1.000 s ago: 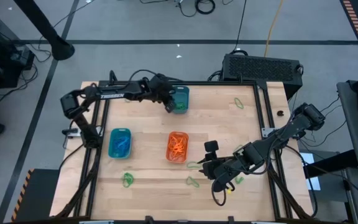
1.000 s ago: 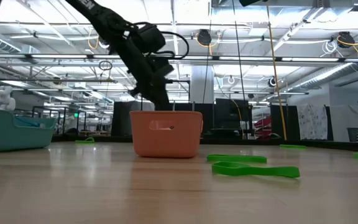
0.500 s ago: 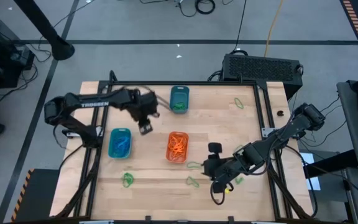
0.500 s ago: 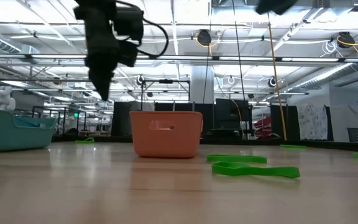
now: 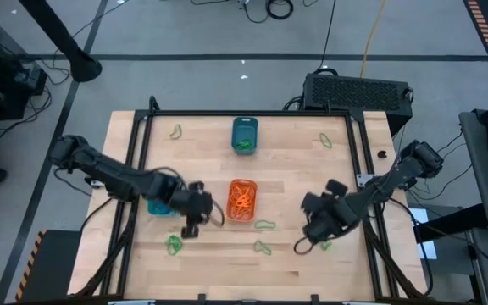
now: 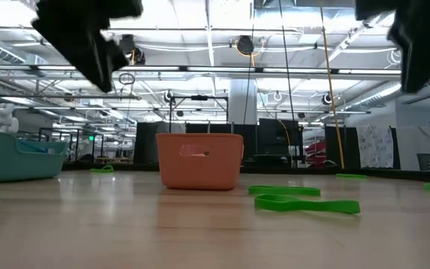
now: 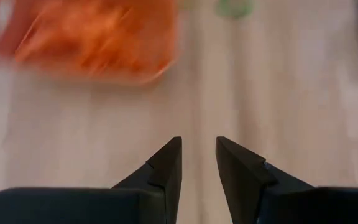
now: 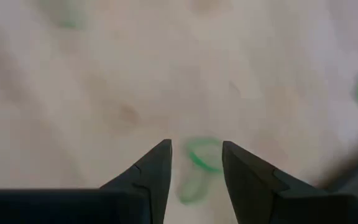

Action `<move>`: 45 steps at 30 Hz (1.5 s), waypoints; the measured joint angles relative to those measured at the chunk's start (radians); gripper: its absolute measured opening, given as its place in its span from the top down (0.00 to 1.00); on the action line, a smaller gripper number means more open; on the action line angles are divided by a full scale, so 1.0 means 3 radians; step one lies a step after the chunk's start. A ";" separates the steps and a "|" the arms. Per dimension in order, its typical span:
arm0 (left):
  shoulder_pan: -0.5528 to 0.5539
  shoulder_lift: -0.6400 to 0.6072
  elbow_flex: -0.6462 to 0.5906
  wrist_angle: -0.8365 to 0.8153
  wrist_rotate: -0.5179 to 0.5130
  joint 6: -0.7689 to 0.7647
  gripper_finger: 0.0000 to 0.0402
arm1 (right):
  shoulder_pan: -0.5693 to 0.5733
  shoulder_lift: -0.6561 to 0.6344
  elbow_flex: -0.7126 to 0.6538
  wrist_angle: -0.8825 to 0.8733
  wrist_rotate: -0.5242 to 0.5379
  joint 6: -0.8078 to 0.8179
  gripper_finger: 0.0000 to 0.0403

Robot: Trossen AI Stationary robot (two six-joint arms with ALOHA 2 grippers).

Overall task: Sort rubber bands into baskets
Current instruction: Put the green rubber band into the blue bin

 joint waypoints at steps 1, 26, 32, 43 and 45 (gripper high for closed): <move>-0.0101 0.0002 -0.0035 0.0179 -0.0041 0.0078 0.74 | -0.0047 0.0000 -0.0066 -0.0074 -0.0081 0.0103 0.67; -0.0577 0.0002 -0.0232 0.1609 -0.0195 0.0991 0.74 | -0.0699 0.0001 -0.1524 0.1257 -0.0844 -0.0131 0.67; -0.0577 0.0002 -0.0231 0.1609 -0.0193 0.0991 0.74 | -0.0759 -0.0012 -0.1601 0.1373 -0.0863 -0.0117 0.67; -0.0577 0.0003 -0.0236 0.1651 -0.0259 0.1100 0.74 | -0.0849 0.0006 -0.1402 0.1148 -0.0767 -0.0564 0.98; -0.0577 0.0003 -0.0335 0.1955 -0.0322 0.1257 0.74 | -0.0847 0.0006 -0.1272 0.0959 -0.0734 -0.0564 0.98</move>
